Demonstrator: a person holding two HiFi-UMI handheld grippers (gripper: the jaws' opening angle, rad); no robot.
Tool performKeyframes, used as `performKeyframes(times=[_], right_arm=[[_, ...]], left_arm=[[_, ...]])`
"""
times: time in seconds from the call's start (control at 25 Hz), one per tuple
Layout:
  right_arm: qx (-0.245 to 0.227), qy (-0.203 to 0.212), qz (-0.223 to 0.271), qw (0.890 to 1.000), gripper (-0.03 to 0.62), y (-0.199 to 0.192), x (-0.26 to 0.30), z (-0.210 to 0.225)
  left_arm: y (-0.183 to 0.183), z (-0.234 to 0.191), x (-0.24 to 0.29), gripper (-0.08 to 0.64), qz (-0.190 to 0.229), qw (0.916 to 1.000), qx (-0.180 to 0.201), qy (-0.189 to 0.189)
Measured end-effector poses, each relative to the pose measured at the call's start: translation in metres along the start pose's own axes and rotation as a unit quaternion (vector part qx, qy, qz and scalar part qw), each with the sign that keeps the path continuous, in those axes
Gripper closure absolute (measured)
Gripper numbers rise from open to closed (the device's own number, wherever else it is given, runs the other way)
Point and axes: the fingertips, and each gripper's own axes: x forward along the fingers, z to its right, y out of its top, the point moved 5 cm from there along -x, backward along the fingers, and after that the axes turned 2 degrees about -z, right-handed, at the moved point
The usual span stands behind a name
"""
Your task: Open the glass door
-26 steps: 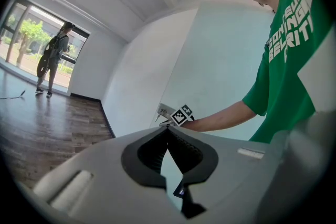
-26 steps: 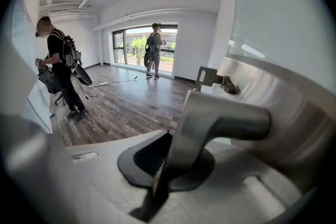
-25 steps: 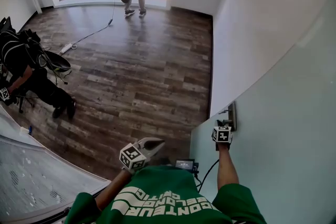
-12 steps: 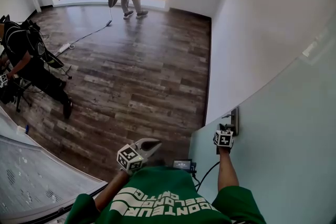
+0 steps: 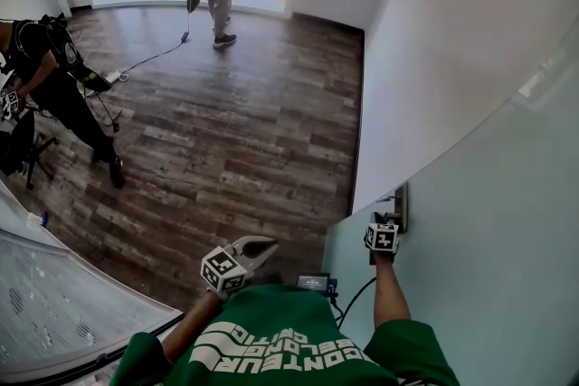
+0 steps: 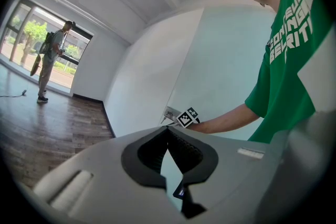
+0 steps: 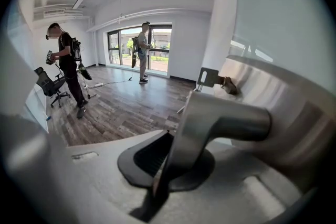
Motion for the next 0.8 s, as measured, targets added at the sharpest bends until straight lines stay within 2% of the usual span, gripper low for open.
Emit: performKeyframes(times=[0.2, 0.32, 0.4, 0.56, 0.64, 0.8], right_arm=[[-0.002, -0.009, -0.049, 0.999, 0.599, 0.001, -0.010, 0.002], [0.008, 0.021, -0.099, 0.995, 0.598, 0.000, -0.009, 0.003], [0.015, 0.040, -0.150, 0.988, 0.598, -0.002, -0.009, 0.004], [0.020, 0.054, -0.265, 0.963, 0.598, -0.005, -0.012, 0.007], [0.036, 0.053, -0.284, 0.957, 0.597, -0.004, -0.016, 0.010], [0.073, 0.058, -0.278, 0.956, 0.550, -0.002, -0.027, 0.014]], left_arm=[[0.001, -0.001, -0.011, 0.549, 0.009, 0.9999, 0.000, 0.011], [0.004, -0.001, -0.014, 0.549, 0.012, 0.9998, 0.000, 0.016], [0.005, -0.002, -0.017, 0.549, 0.015, 0.9998, 0.001, 0.017], [0.004, -0.003, -0.023, 0.549, 0.019, 0.9996, 0.002, 0.019], [0.003, -0.001, -0.027, 0.549, 0.022, 0.9995, 0.002, 0.021], [-0.001, -0.003, -0.038, 0.549, 0.025, 0.9993, 0.000, 0.027]])
